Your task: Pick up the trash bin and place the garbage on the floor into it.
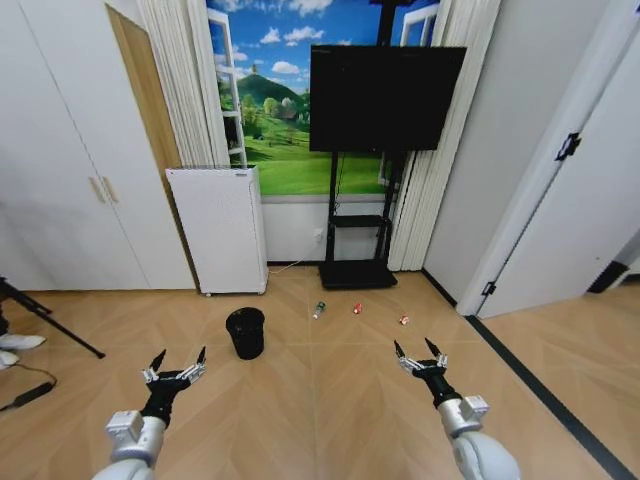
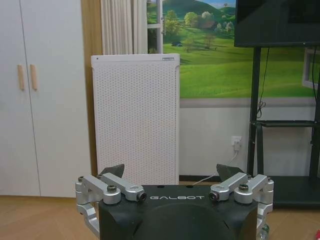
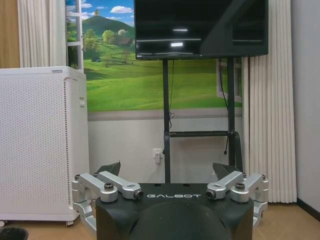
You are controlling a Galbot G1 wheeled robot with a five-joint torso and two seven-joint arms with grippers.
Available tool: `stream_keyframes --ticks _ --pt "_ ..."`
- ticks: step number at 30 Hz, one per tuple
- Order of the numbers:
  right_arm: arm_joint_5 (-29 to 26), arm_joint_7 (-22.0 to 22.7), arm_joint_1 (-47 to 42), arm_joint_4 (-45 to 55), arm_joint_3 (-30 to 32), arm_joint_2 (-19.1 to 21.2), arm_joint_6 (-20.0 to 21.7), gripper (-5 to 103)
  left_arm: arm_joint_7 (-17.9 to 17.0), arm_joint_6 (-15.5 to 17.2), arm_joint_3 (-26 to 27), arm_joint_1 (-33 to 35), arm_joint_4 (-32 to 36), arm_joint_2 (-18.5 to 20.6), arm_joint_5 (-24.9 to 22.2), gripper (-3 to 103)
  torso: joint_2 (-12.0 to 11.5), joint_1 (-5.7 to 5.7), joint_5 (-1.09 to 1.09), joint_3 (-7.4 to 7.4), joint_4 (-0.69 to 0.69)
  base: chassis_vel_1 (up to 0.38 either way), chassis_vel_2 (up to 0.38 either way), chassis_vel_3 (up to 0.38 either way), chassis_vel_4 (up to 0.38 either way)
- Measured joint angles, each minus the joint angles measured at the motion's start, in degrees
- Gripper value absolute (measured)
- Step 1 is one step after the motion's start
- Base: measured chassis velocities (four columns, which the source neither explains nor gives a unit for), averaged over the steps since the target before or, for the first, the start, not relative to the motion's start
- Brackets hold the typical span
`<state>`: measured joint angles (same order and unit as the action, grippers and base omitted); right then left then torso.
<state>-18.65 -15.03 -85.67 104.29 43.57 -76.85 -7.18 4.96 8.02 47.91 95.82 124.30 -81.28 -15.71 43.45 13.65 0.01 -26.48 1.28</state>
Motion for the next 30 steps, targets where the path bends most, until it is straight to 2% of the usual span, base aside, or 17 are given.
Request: stream_keyframes --ticks 5,7,8,10,11,12,13,14,16,17,22,24,26,29,30 --pt "0.11 0.05 0.07 -0.54 -0.09 0.06 -0.39 100 0.00 0.00 -0.05 0.15 0.18 -0.34 0.17 100 -0.01 0.01 0.01 -0.01 -0.03 -0.362 0.356 0.359 -0.347" --pt "0.12 0.09 0.11 -0.59 -0.16 0.05 -0.43 100 0.00 -0.01 -0.02 0.26 0.32 -0.38 0.21 100 -0.01 0.01 -0.01 0.00 0.00 -0.378 0.384 0.376 -0.371" --pt "0.14 0.13 0.17 -0.59 -0.20 0.01 -0.44 100 0.00 0.00 -0.01 0.36 0.31 -0.39 0.23 100 -0.01 0.01 -0.07 0.00 -0.01 -0.382 0.347 0.376 -0.350" --pt "0.35 0.16 0.24 -0.59 -0.34 -0.21 -0.44 100 0.01 0.00 0.01 0.32 0.21 -0.36 0.28 100 -0.01 0.01 0.06 -0.01 -0.02 -0.373 0.383 0.358 -0.353" --pt "0.35 0.16 0.24 -0.59 -0.34 -0.21 -0.44 100 0.01 0.00 0.01 0.32 0.21 -0.36 0.28 100 -0.01 0.01 0.06 -0.01 -0.02 -0.364 0.383 0.358 -0.356" --pt "0.48 0.20 0.26 -0.59 -0.48 -0.44 -0.44 100 0.01 -0.04 0.02 0.12 0.01 -0.34 0.32 100 -0.01 0.01 -0.07 -0.01 -0.01 -0.357 0.346 0.383 -0.349" --pt "0.50 0.21 0.25 -0.59 -0.53 -0.47 -0.44 100 0.01 -0.04 0.01 0.12 -0.02 -0.34 0.32 100 -0.01 0.01 -0.09 0.00 -0.01 -0.357 0.346 0.354 -0.349" --pt "0.67 0.29 0.21 -0.58 -0.74 -0.62 -0.48 100 0.00 -0.04 0.01 0.08 -0.01 -0.41 0.33 100 -0.01 0.02 0.00 -0.01 0.00 -0.337 0.357 0.336 -0.346" --pt "0.87 0.31 0.14 -0.59 -0.84 -0.66 -0.51 100 0.00 -0.04 0.02 0.16 0.08 -0.54 0.34 100 -0.01 0.00 0.06 0.00 -0.01 -0.352 0.365 0.336 -0.346" --pt "0.93 0.33 0.14 -0.56 -0.87 -0.66 -0.56 100 0.00 -0.07 0.02 0.20 0.12 -0.65 0.37 100 -0.01 0.00 -0.04 0.00 0.00 -0.367 0.373 0.362 -0.381" --pt "1.29 0.40 0.10 -0.78 -0.95 -0.42 -0.75 100 0.48 -0.34 0.03 0.63 0.09 -1.18 0.62 100 0.00 -0.02 0.01 0.01 -0.01 -0.343 0.349 0.338 -0.346" --pt "1.42 0.40 0.08 -0.91 -0.95 -0.33 -0.83 100 0.55 -0.46 -0.03 0.64 -0.16 -1.45 0.92 100 -0.01 -0.01 -0.06 0.00 -0.01 -0.354 0.345 0.365 -0.362" --pt "1.61 0.69 0.07 -1.27 -1.04 -0.32 -1.32 100 0.57 -0.57 -0.26 0.59 -0.31 -1.75 1.18 100 0.00 -0.01 0.04 0.00 -0.01 -0.346 0.361 0.350 -0.356" --pt "1.21 1.38 0.07 -1.41 -1.22 -0.25 -1.50 100 0.54 -0.61 -0.47 0.52 -0.45 -1.82 1.24 100 -0.01 0.00 -0.07 -0.01 0.00 -0.353 0.337 0.371 -0.356" --pt "1.19 1.67 0.16 -1.63 -1.23 -0.12 -1.51 100 0.44 -0.62 -0.55 0.48 -0.51 -1.87 1.27 100 -0.01 0.00 0.00 0.00 0.00 -0.302 0.331 0.338 -0.347"
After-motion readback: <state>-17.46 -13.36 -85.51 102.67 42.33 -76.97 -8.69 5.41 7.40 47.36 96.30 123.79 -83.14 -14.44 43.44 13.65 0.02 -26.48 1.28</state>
